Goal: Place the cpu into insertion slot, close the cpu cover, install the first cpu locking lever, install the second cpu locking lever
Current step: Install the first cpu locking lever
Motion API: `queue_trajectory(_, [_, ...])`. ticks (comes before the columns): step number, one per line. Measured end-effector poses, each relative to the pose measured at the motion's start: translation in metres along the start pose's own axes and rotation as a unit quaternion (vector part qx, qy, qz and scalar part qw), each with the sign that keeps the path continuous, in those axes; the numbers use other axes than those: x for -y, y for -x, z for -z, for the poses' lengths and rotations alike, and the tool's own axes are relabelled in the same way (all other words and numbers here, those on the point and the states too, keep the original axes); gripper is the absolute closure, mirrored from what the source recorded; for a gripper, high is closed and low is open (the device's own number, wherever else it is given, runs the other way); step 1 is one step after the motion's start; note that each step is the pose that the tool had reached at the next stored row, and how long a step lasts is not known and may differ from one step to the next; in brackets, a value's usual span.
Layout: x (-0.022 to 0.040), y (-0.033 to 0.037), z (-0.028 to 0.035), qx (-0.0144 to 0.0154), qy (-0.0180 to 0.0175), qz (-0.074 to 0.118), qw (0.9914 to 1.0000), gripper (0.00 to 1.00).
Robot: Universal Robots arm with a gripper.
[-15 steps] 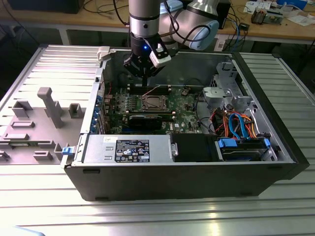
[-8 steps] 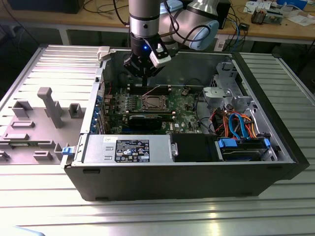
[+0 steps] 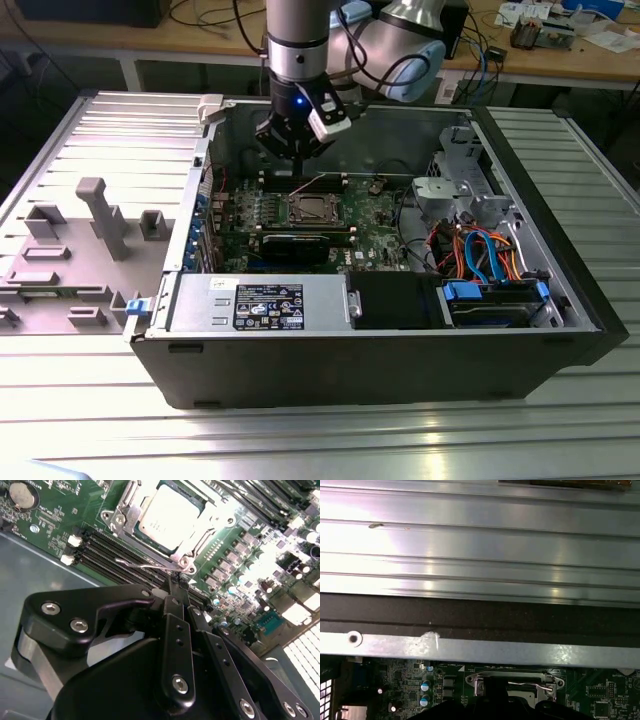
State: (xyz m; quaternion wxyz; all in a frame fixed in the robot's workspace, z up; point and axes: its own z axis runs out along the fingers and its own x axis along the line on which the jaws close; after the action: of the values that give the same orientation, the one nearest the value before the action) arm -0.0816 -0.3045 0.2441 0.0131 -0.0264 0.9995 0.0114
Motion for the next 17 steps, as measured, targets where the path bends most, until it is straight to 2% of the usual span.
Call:
queue_trajectory(3, [0.0015,0.0055,-0.0027,-0.0002,0.0023,0.0,1.0,0.89])
queue_trajectory(5, [0.0017,0.0077,-0.0043,-0.0003,0.0025,-0.002,1.0,0.89])
queue_trajectory(8, [0.0018,0.0095,-0.0066,-0.0005,0.0036,-0.002,0.99999,0.89])
queue_trajectory(17, [0.0018,0.0117,-0.0111,-0.001,0.004,0.005,0.99998,0.89])
